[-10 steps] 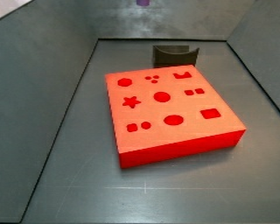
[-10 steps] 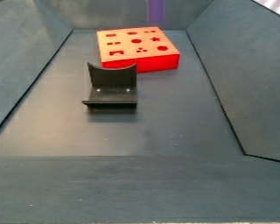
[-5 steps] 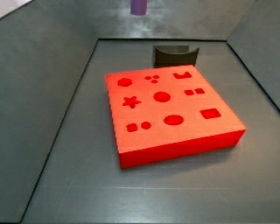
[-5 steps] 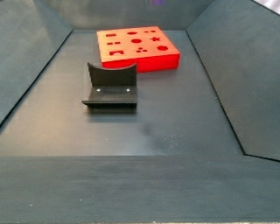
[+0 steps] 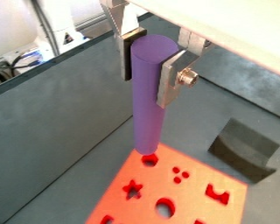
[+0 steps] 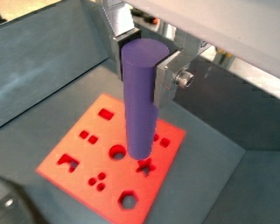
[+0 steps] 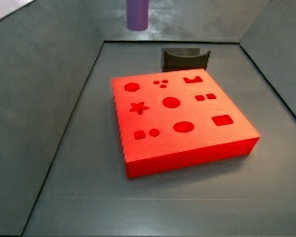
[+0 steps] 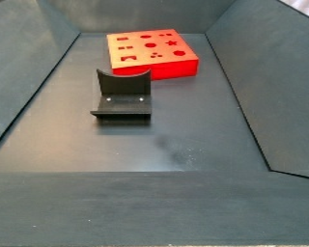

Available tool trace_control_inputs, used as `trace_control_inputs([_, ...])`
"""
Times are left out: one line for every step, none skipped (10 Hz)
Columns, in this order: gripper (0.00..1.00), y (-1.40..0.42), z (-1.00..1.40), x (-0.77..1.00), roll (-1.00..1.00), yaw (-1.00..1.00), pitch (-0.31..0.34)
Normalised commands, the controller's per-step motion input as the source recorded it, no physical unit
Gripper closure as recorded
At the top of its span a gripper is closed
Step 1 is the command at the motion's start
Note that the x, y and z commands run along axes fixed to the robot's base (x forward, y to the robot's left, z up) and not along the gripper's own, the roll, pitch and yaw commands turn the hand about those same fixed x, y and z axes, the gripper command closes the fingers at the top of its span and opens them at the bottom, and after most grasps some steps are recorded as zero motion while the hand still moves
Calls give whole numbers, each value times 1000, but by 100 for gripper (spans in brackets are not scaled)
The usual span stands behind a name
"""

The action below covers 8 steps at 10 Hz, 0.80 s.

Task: Pick up the round object. Move up. Move to above the board. Insert the round object.
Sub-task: Move to above the board, then insert the round object.

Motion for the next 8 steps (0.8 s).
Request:
trace_control_inputs([100,-344,47,8,0,6,86])
trace_control_inputs([100,-212,36,29,0,9,95])
trace_control_inputs([100,111,-451,603,160,-134,101])
trace_control_inputs([100,183,-520,860,107,-177,136])
trace_control_inputs([100,269,-600,934,79,-154,127])
trace_control_inputs([100,217,-617,1000,0,-154,59])
trace_control_inputs([100,137,-563,1000,-24,-189,0])
trace_control_inputs([100,0,-574,766,-10,-309,0])
